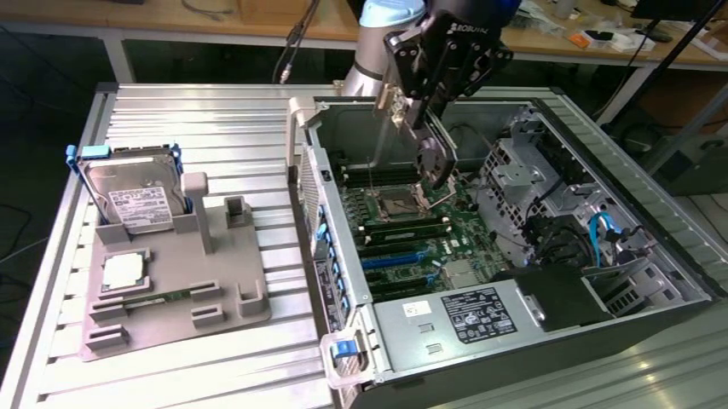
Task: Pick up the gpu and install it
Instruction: 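Pick up the gpu and move the gpu toward the slot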
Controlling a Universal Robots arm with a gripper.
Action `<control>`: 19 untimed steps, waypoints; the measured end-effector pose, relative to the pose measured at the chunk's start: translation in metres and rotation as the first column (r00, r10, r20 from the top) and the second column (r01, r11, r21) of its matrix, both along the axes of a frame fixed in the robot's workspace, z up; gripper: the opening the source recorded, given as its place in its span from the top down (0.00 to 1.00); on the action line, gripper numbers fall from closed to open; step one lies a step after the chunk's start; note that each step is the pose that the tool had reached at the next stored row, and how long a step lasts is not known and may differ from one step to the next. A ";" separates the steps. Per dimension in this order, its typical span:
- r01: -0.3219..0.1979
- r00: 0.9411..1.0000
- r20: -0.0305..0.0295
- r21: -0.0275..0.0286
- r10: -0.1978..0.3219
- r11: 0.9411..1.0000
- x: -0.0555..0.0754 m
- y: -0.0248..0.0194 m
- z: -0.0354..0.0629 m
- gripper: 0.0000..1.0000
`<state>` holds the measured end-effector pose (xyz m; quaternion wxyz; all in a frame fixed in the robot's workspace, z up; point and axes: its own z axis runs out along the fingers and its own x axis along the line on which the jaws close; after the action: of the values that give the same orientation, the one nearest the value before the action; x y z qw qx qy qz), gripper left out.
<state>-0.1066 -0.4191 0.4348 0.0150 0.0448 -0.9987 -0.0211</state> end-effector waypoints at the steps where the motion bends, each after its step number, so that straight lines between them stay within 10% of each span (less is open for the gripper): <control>1: 0.000 1.000 0.000 0.000 0.000 1.000 0.003 0.0000 -0.0001 0.73; 19: 0.000 1.000 0.000 0.000 0.000 1.000 0.061 0.0000 -0.0031 0.73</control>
<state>-0.0459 -0.4191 0.4316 0.0150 0.0448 -0.9987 -0.0211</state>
